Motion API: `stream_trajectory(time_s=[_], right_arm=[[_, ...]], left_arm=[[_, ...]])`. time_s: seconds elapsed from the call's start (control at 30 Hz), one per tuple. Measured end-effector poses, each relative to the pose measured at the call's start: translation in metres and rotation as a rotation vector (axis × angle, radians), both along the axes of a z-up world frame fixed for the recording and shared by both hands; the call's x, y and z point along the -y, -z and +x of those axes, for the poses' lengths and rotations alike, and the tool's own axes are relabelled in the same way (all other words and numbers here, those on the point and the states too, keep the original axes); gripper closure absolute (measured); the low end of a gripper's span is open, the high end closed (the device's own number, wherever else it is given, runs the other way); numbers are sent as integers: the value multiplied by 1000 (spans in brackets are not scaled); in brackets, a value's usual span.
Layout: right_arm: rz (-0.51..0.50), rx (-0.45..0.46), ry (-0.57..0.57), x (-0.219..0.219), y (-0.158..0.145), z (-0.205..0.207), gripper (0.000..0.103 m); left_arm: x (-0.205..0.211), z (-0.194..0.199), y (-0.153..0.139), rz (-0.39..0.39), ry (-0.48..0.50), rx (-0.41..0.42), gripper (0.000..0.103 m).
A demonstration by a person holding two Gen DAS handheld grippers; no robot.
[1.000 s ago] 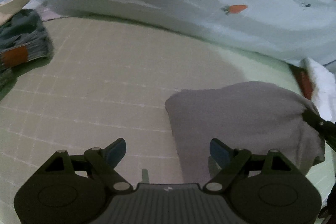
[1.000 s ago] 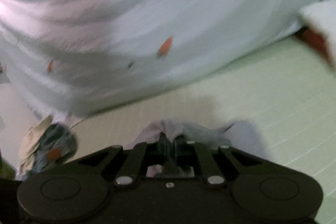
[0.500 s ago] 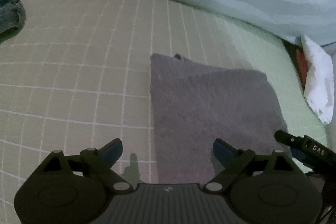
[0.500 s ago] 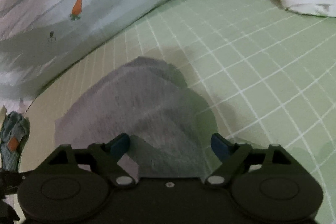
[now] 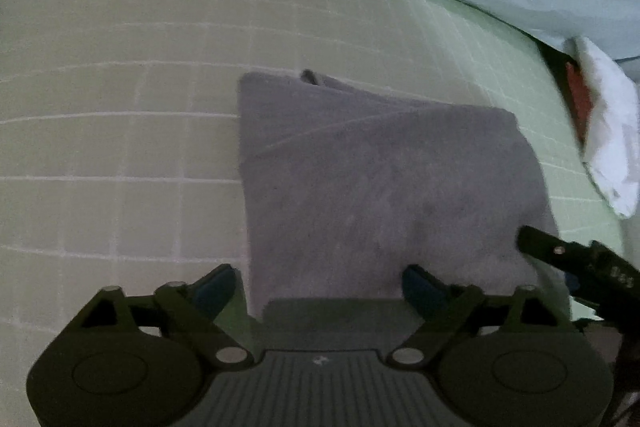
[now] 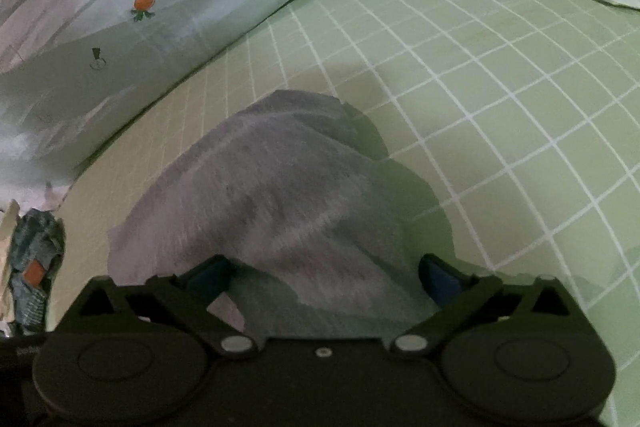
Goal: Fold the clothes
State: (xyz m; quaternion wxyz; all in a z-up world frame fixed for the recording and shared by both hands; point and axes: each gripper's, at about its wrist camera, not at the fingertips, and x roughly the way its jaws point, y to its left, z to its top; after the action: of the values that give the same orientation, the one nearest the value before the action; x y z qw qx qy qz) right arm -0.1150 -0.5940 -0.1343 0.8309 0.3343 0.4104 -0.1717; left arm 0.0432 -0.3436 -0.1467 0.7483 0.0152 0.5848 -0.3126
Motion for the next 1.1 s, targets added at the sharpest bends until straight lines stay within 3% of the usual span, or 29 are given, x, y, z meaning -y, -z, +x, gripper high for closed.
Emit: stream_trajectory(time_s=[0.03, 0.07, 0.1, 0.17, 0.2, 0.3, 0.5, 0.67, 0.93, 1.1], right_arm=[[-5, -11, 2, -2, 0, 3, 0], [3, -22, 9, -2, 0, 7, 1], [37, -22, 13, -2, -1, 10, 8], [118, -15, 15, 0, -2, 15, 50], [150, -6, 22, 1, -1, 16, 62], [175, 26, 34, 2, -2, 13, 72], [179, 145, 132, 21, -35, -15, 76], [153, 260, 269, 74, -70, -46, 76], [-20, 416, 449, 184, -138, -93, 77], [-186, 487, 535, 268, -190, -109, 76]], left_arm=[[1, 1, -1, -17, 15, -7, 31], [3, 2, -2, -34, 31, -13, 57], [4, 3, -3, -50, 46, -20, 66], [7, 5, -5, -84, 77, -33, 77], [8, 6, -6, -101, 92, -40, 79], [15, 2, -20, -151, 136, -24, 84], [54, -5, -69, -249, 220, 45, 85], [116, -7, -103, -341, 288, 41, 85], [277, -32, -167, -491, 473, 128, 85], [386, -47, -208, -602, 560, 236, 84]])
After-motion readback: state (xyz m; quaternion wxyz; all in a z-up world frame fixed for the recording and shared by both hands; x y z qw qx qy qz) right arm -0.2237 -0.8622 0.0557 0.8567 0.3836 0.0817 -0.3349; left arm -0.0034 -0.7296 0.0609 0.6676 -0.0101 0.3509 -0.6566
